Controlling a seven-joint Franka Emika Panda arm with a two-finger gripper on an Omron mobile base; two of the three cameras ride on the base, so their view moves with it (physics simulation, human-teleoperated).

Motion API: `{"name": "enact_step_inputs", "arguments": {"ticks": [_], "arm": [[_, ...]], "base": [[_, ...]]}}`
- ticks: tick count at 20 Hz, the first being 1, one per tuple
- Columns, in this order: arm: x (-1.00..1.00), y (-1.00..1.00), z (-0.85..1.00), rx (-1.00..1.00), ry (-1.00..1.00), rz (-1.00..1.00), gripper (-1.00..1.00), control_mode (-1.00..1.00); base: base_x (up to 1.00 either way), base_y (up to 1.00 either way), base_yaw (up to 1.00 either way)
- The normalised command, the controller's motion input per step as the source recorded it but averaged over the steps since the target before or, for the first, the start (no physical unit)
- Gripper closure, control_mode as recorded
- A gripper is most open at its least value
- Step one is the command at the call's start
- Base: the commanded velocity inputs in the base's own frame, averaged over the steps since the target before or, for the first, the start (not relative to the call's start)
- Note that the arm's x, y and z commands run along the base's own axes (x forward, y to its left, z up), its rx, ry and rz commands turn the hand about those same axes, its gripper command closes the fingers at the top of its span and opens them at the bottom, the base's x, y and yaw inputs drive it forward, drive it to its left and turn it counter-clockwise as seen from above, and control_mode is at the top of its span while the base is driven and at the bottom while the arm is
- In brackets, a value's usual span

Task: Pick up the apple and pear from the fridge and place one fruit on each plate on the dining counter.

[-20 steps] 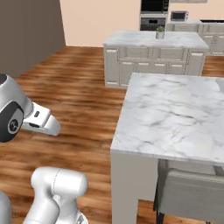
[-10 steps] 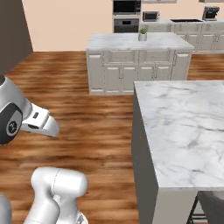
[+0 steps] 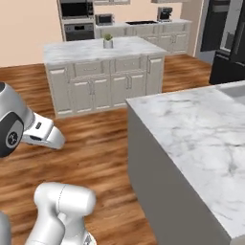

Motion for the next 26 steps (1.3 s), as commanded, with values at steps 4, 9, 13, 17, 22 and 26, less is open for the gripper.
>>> {"name": "enact_step_inputs", "arguments": {"ticks": [4,9,13,17,22,26], "arm": [[0.00,0.00,0.00,0.00,0.00,0.00,-1.00,1.00],[0.00,0.00,0.00,0.00,0.00,0.00,-1.00,1.00],[0.00,0.00,0.00,0.00,0.00,0.00,-1.00,1.00],[0.00,0.00,0.00,0.00,0.00,0.00,-1.00,1.00],[0.00,0.00,0.00,0.00,0.00,0.00,-1.00,1.00],[0.00,0.00,0.00,0.00,0.00,0.00,-1.00,1.00]], "base": [[1.00,1.00,-0.48],[1.00,1.00,-0.47],[0.97,1.00,-0.32],[0.96,0.97,-0.09],[1.00,0.96,-0.24],[1.00,0.82,-0.41]]}}
